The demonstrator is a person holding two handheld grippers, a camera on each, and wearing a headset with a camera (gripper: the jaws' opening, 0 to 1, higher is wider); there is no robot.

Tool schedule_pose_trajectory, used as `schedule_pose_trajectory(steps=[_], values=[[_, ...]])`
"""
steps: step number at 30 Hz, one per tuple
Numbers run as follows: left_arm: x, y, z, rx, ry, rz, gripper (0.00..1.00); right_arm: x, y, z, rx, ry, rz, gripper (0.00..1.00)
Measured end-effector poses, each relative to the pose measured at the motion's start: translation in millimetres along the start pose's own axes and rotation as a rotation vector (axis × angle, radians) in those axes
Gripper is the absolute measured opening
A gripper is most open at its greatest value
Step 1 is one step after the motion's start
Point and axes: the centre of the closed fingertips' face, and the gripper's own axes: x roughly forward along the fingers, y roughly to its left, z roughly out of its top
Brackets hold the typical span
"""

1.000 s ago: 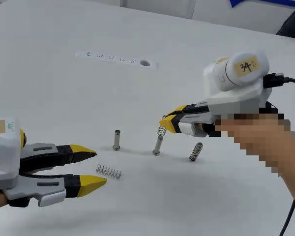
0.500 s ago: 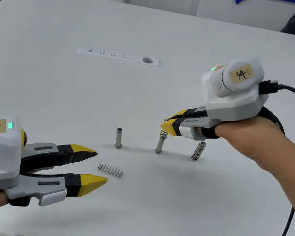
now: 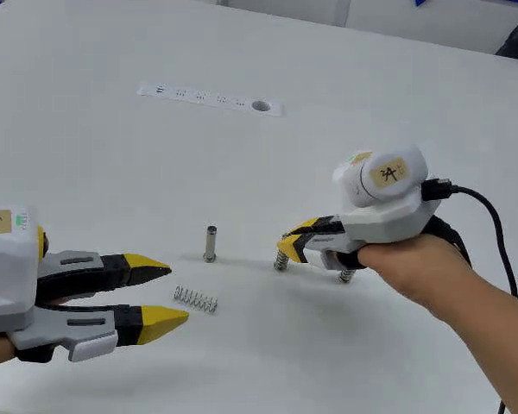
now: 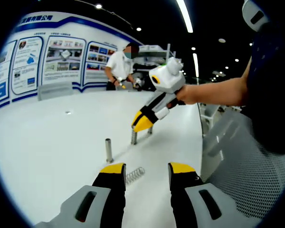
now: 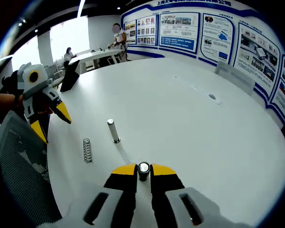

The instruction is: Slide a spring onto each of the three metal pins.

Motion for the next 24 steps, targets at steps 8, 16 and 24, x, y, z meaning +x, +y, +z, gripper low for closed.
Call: schedule_pose_trajectory(steps=[8,16,24], values=[[-2.4,0.4,-0.6,-0.002,-0.001,0.007,0.36,0.9,-0.8,-6.0,-0.003,0.015,-0.001,0.15],[-3.1,-0.1,-0.3,-0.001,-0.002,0.01,0.36,-11.3,2.2,-11.0,-0.001,0.017,-0.007,0.16],[-4.5,-1.0,-2.1,-0.002,-0.001,0.011,0.37,-18.1,35.5,-17.7,-0.031,0.031,0.029,0.16]])
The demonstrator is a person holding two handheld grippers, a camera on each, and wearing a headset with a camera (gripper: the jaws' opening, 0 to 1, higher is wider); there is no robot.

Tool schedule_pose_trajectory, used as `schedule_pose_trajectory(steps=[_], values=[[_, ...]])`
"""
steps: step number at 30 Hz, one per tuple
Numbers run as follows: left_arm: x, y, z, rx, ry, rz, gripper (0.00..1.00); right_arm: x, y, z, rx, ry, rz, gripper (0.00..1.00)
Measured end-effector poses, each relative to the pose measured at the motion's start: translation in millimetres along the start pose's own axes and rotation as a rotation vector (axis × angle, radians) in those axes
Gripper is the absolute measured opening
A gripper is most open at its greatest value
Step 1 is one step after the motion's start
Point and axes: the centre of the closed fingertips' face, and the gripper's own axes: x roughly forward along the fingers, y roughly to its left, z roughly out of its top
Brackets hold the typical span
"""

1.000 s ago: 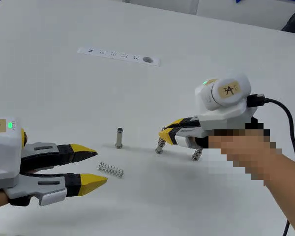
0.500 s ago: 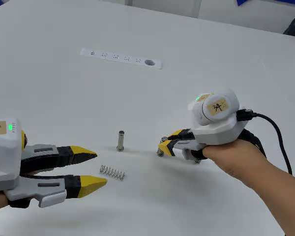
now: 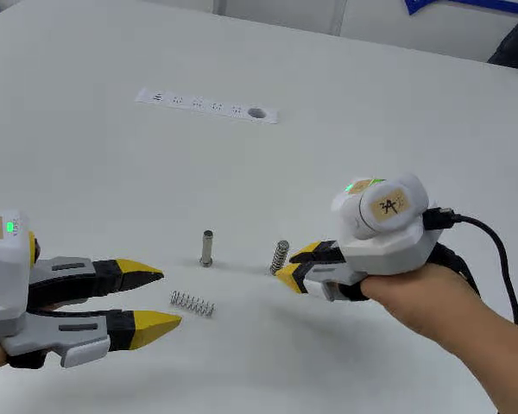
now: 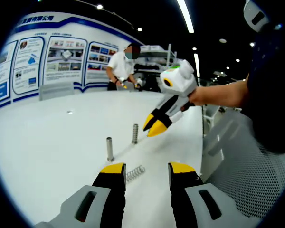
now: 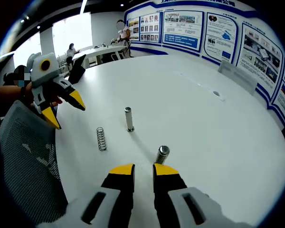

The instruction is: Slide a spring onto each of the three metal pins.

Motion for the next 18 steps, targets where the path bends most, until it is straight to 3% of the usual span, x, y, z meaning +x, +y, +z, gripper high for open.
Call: schedule_pose_trajectory(steps=[10,18], values=[[-2.2,-0.8,0.2,0.004,0.003,0.001,0.36,22.6,53.6,14.5,-0.105,0.002,0.143,0.16],[-3.8,0.2,-3.2,-0.004,0.006,0.01,0.36,43.3,72.8,13.6,-0.165,0.033,0.205,0.17]])
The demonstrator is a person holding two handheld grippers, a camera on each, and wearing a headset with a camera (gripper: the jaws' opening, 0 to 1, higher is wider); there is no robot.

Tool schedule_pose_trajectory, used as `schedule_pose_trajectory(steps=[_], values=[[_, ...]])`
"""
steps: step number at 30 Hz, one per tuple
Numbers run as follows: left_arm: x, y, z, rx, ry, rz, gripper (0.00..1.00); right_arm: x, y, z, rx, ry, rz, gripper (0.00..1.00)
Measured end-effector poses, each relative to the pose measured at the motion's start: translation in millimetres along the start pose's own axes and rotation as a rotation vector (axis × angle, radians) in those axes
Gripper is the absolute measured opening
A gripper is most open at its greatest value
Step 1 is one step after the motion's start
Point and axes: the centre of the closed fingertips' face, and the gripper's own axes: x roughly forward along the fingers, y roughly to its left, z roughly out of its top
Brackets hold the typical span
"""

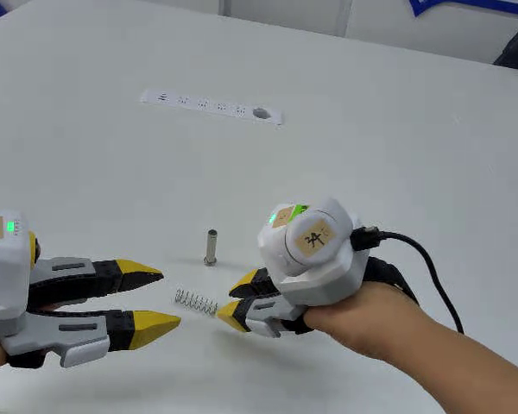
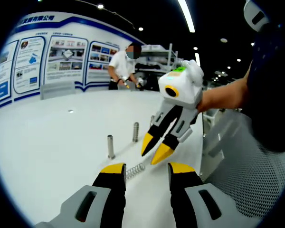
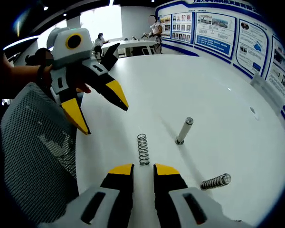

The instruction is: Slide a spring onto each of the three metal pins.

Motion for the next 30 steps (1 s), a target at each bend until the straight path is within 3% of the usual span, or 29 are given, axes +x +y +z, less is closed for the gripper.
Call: schedule_pose_trajectory(steps=[9,20,30], values=[[-0.3,1.8,-2.2,-0.007,0.003,0.003,0.36,15.6,1.2,0.9,-0.015,0.017,0.026,0.17],[-1.0,4.0,-2.7,-0.01,0.006,0.006,0.36,22.1,-1.4,-4.5,-0.045,0.036,0.024,0.12],[6.2,0.7,-5.1,0.016,0.036,-0.018,0.36,-0.6,5.8,4.2,-0.057,0.039,0.028,0.11]])
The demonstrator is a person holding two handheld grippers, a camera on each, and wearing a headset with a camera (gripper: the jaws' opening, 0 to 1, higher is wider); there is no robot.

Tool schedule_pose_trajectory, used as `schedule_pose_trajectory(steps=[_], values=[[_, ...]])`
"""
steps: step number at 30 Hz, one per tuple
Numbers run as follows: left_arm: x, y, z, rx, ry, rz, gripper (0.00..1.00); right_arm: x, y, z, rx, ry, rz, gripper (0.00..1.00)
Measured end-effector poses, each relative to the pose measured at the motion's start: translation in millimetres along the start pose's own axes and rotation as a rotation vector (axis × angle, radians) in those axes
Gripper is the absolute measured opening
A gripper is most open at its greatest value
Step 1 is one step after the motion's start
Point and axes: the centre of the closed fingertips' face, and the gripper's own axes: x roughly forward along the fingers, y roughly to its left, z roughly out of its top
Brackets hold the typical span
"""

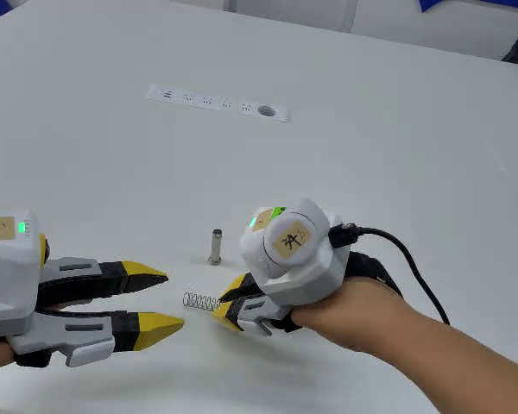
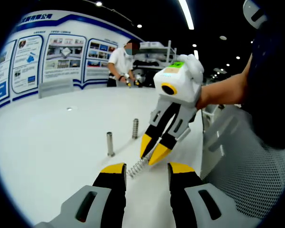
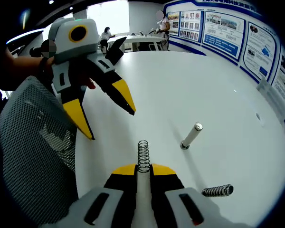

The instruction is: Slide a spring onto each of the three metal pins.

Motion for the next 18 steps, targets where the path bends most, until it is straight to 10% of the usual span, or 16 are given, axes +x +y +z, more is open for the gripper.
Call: schedule_pose_trajectory(steps=[18], values=[[18.1,-14.0,-2.0,0.149,0.067,-0.067,0.26,-40.7,33.8,35.8,-0.058,-0.009,0.057,0.11]])
